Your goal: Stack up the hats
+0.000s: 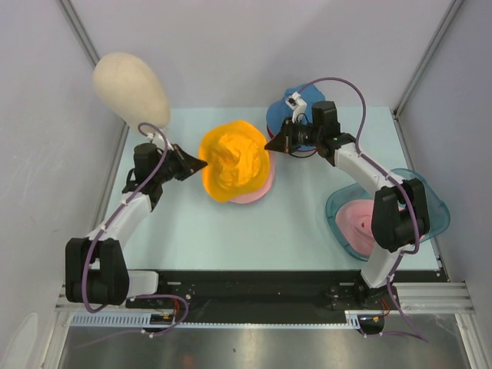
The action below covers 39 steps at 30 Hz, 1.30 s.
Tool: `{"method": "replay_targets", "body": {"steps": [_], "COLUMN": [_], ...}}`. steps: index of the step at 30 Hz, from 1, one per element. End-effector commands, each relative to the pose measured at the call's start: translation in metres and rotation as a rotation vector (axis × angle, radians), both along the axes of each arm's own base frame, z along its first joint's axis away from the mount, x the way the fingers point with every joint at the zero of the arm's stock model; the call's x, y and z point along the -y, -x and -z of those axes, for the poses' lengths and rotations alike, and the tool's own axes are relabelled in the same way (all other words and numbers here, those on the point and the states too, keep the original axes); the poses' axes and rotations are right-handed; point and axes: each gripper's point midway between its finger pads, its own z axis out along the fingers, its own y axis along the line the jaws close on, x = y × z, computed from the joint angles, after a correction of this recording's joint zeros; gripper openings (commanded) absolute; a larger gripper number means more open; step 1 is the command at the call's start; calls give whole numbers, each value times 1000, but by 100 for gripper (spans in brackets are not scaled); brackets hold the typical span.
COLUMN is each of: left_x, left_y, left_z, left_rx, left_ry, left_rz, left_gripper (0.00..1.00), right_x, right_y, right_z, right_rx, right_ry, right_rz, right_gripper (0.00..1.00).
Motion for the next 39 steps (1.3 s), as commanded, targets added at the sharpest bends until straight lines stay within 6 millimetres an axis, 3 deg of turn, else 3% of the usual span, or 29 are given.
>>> {"method": "replay_targets", "body": {"steps": [1, 4, 11, 15, 22, 28, 35, 39], "left_x": [-3, -5, -5, -10, -18, -27, -40, -40], "left_y": [-18, -25, -41, -44, -37, -34, -16, -11], "left_z": [-30, -23, -10, 4, 45, 65, 100, 108], "left_rx": [101, 75, 17, -24, -128, -150, -240, -252], "left_ry": [-8, -12, 14, -29, -95, -178, -274, -315], "left_rz": [-4, -24, -46, -64, -86, -89, -102, -85], "left_gripper": [0, 0, 0, 0, 0, 0, 0, 0], "right_x": [18, 28, 30, 24, 33, 49, 52, 53], "right_y": [-10, -20, -30, -23, -17, -14, -9, -6], "right_z": [-22, -10, 25, 38, 62, 73, 83, 89], "right_rx": [71, 66, 53, 57, 28, 20, 6, -7], "right_ry": [46, 155, 378, 457, 571, 627, 665, 679], "right_rz": [124, 215, 318, 318, 360, 405, 415, 419], "right_gripper": [0, 0, 0, 0, 0, 0, 0, 0]}}
